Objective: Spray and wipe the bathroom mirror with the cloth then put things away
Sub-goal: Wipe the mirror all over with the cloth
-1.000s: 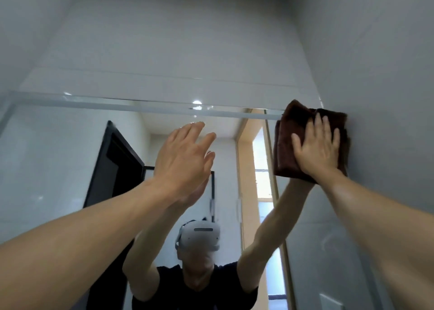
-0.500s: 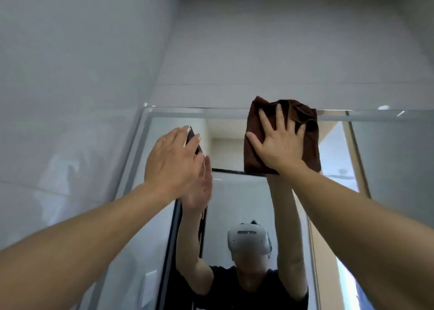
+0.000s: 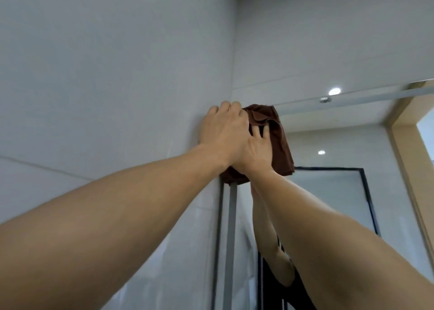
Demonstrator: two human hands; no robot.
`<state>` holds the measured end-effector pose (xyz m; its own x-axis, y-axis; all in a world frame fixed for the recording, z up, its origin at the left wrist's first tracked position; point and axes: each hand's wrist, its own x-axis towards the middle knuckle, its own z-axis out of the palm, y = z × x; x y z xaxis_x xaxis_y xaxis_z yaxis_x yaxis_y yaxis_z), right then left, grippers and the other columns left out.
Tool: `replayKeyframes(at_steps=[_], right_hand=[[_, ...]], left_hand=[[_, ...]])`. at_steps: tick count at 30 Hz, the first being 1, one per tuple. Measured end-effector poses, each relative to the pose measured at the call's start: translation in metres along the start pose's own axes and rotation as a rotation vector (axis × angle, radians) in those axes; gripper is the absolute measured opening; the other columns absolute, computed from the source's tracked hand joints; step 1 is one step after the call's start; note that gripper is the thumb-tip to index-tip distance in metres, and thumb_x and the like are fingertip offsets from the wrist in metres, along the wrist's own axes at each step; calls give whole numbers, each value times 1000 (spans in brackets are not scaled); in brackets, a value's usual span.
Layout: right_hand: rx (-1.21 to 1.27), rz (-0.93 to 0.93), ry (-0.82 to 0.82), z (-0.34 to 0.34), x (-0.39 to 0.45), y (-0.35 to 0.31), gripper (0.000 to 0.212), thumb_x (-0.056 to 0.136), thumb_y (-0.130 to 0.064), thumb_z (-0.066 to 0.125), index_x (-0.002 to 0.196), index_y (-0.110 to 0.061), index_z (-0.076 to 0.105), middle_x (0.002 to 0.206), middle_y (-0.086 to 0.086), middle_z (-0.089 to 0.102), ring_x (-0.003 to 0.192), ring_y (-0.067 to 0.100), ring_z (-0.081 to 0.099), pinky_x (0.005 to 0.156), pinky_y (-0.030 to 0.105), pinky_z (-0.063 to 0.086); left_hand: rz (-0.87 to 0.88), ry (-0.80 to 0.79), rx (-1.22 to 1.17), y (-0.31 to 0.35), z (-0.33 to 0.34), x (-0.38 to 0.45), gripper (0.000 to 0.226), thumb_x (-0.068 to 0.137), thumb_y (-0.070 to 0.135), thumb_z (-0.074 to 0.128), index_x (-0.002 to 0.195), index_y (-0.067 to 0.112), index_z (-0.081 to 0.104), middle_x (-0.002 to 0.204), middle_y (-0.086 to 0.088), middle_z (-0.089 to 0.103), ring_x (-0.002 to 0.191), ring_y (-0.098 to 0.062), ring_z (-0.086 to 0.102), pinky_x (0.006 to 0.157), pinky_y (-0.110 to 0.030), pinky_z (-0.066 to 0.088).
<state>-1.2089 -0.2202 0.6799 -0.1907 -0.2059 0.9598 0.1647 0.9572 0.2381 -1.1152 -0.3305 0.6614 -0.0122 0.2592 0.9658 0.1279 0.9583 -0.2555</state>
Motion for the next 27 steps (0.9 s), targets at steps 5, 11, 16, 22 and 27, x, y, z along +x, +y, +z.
replayKeyframes(at_steps=[5, 11, 16, 22, 27], right_hand=[[0, -4, -19, 0, -17, 10, 72, 93, -67, 26, 158, -37, 18, 169, 3, 8, 148, 33, 22, 122, 57, 3], [-28, 25, -11, -22, -70, 79, 72, 93, -70, 32, 158, -40, 21, 169, 4, 7, 148, 33, 24, 122, 56, 4], [-105, 81, -11, -56, -112, 186, 72, 92, -73, 26, 157, -43, 19, 169, 1, 7, 144, 31, 32, 121, 56, 11], [-186, 173, 37, -105, -166, 327, 72, 91, -75, 22, 156, -46, 19, 169, -3, 9, 135, 33, 43, 115, 57, 21], [-220, 236, 28, -145, -212, 436, 71, 92, -75, 21, 156, -46, 16, 169, -4, 8, 139, 36, 41, 117, 59, 22]], left_hand=[[-40, -39, -19, -3, 10, -25, 40, 98, 15, 40, 136, 12, 48, 139, -7, 48, 128, -26, 44, 103, -38, 36], [-130, 77, -210, 35, 19, -42, 36, 94, 8, 47, 128, 5, 58, 131, -20, 54, 111, -42, 54, 87, -52, 43], [-151, 137, -388, 119, 12, -38, 36, 97, 14, 52, 131, 3, 57, 130, -23, 55, 109, -48, 55, 87, -58, 45], [-175, 98, -600, 254, -33, -7, 46, 101, 33, 45, 144, 16, 47, 150, -13, 43, 130, -36, 46, 101, -51, 39], [-140, 95, -687, 352, -66, 7, 48, 103, 41, 36, 149, 28, 36, 157, -3, 34, 136, -26, 41, 107, -45, 39]])
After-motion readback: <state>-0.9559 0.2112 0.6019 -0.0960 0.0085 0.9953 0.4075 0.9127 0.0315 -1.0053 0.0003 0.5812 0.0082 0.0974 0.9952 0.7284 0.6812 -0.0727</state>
